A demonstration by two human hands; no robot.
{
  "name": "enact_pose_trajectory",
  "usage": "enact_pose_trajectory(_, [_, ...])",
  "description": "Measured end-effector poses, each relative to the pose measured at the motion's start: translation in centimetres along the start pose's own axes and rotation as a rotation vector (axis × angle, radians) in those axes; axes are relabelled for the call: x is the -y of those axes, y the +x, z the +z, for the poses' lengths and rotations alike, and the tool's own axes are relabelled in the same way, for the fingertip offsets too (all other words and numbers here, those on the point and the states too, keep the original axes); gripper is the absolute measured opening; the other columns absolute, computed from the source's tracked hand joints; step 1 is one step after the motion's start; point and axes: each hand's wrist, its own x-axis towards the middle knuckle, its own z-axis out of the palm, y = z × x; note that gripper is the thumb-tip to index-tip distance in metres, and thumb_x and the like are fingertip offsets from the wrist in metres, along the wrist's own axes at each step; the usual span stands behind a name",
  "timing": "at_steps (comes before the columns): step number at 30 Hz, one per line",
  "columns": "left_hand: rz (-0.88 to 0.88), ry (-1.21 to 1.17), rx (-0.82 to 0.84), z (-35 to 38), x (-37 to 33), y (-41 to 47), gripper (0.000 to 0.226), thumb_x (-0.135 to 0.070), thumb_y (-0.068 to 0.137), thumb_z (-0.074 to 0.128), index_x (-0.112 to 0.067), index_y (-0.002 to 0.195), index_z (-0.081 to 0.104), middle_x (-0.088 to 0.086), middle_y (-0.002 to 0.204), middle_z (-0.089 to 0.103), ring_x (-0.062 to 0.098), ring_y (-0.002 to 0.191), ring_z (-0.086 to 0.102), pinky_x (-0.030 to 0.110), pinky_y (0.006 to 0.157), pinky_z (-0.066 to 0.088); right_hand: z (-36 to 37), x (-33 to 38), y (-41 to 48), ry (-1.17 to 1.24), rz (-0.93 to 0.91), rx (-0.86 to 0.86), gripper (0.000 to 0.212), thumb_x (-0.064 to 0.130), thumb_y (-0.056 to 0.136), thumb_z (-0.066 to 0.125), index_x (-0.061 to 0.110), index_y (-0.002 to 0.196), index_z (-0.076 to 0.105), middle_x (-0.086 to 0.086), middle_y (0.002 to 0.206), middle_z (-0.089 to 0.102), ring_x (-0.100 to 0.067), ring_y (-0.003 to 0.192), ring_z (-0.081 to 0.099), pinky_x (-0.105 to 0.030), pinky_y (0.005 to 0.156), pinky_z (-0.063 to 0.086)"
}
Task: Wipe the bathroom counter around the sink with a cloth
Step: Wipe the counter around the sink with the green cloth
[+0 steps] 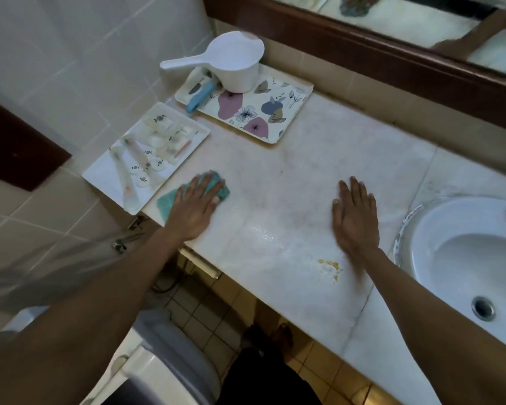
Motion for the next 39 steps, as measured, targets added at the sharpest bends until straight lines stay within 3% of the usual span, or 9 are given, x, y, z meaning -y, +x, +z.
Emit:
enact_pose_trajectory(6, [-0.15, -0.077, -0.055, 1.9, -5.5, -0.7, 0.053, -0.048, 0.109, 0.013, -0.039, 0.162, 0.01, -0.006, 0.171, -0.004, 0.02, 0.157, -0.01, 0.047, 0.126, -0.007, -0.1, 0.5, -0.1, -0.013, 0.019, -0.005, 0.05, 0.035, 0.103, 0.024, 0.019, 0.151, 0.028, -0.006, 0.162, 0.021, -0.024, 0.15, 0.016, -0.044, 0.122, 0.013])
enact_pose_trajectory(10, [0.126, -0.033, 0.021, 3.5, -7.1, -6.5, 0.052, -0.047, 0.11, 0.016, -0.041, 0.161, 0.009, -0.008, 0.17, -0.006, 0.019, 0.157, -0.012, 0.047, 0.125, -0.008, -0.2, 0.8, -0.3, 0.021, 0.05, 0.037, 0.052, 0.036, 0.104, 0.021, 0.021, 0.153, 0.023, -0.004, 0.164, 0.015, -0.023, 0.151, 0.01, -0.045, 0.122, 0.009])
enact_pose_trajectory(13, [0.297, 0.013, 0.073, 2.6, -3.0, -7.7, 0.051, -0.046, 0.11, 0.017, -0.044, 0.16, 0.008, -0.012, 0.169, -0.008, 0.015, 0.157, -0.014, 0.045, 0.125, -0.01, -0.2, 1.0, -0.9, 0.058, 0.074, 0.062, 0.053, 0.038, 0.104, 0.021, 0.021, 0.154, 0.021, -0.003, 0.165, 0.011, -0.023, 0.152, 0.006, -0.047, 0.122, 0.006])
enact_pose_trajectory(17, [0.066, 0.003, 0.027, 0.4, 1.6, -4.0, 0.052, -0.049, 0.108, 0.012, -0.044, 0.16, 0.006, -0.009, 0.171, -0.008, 0.019, 0.157, -0.01, 0.055, 0.126, 0.0, -0.3, 1.2, -2.4, 0.081, 0.07, 0.042, 0.051, 0.035, 0.105, 0.024, 0.02, 0.153, 0.023, -0.004, 0.164, 0.013, -0.024, 0.151, 0.008, -0.047, 0.122, 0.007])
enact_pose_trajectory(21, [-0.192, -0.069, -0.067, 1.6, -3.5, -2.4, 0.055, -0.051, 0.108, 0.009, -0.039, 0.162, 0.006, -0.004, 0.171, -0.006, 0.024, 0.158, -0.008, 0.052, 0.125, -0.007, -0.5, 0.9, -3.9, 0.133, 0.057, 0.047, 0.051, 0.033, 0.105, 0.027, 0.02, 0.153, 0.025, -0.003, 0.164, 0.013, -0.022, 0.152, 0.007, -0.044, 0.123, 0.005])
enact_pose_trajectory(25, [0.085, -0.041, 0.02, 3.7, -9.1, -5.8, 0.054, -0.046, 0.11, 0.015, -0.036, 0.162, 0.011, -0.002, 0.171, -0.003, 0.024, 0.158, -0.008, 0.052, 0.126, -0.005, -1.5, 0.6, -4.6, 0.201, 0.048, 0.068, 0.049, 0.032, 0.105, 0.029, 0.021, 0.152, 0.029, -0.002, 0.164, 0.016, -0.02, 0.152, 0.009, -0.04, 0.122, 0.005])
enact_pose_trajectory(31, [0.51, 0.084, 0.139, 2.5, -4.1, -5.9, 0.051, -0.048, 0.109, 0.016, -0.044, 0.16, 0.007, -0.01, 0.17, -0.006, 0.015, 0.156, -0.012, 0.045, 0.126, -0.009, -2.3, 0.0, -6.3, 0.238, 0.053, 0.087, 0.047, 0.031, 0.106, 0.029, 0.019, 0.15, 0.034, -0.005, 0.162, 0.02, -0.022, 0.151, 0.013, -0.042, 0.121, 0.01])
enact_pose_trajectory(36, [0.022, -0.078, -0.043, 3.0, -9.1, -1.7, 0.052, -0.043, 0.11, 0.017, -0.037, 0.161, 0.015, -0.004, 0.172, 0.003, 0.023, 0.158, -0.002, 0.052, 0.126, -0.002, -2.5, -1.0, -7.6, 0.242, 0.049, 0.075, 0.05, 0.035, 0.103, 0.027, 0.016, 0.147, 0.039, -0.009, 0.16, 0.026, -0.025, 0.15, 0.018, -0.044, 0.121, 0.015])
enact_pose_trajectory(39, [0.047, -0.099, -0.025, 5.0, -15.6, -2.8, 0.053, -0.04, 0.11, 0.02, -0.033, 0.162, 0.016, -0.002, 0.172, 0.002, 0.026, 0.158, -0.003, 0.052, 0.126, -0.003, -2.8, -1.3, -7.7, 0.27, 0.067, 0.096, 0.046, 0.033, 0.106, 0.03, 0.016, 0.147, 0.04, -0.009, 0.16, 0.026, -0.023, 0.15, 0.017, -0.04, 0.122, 0.013])
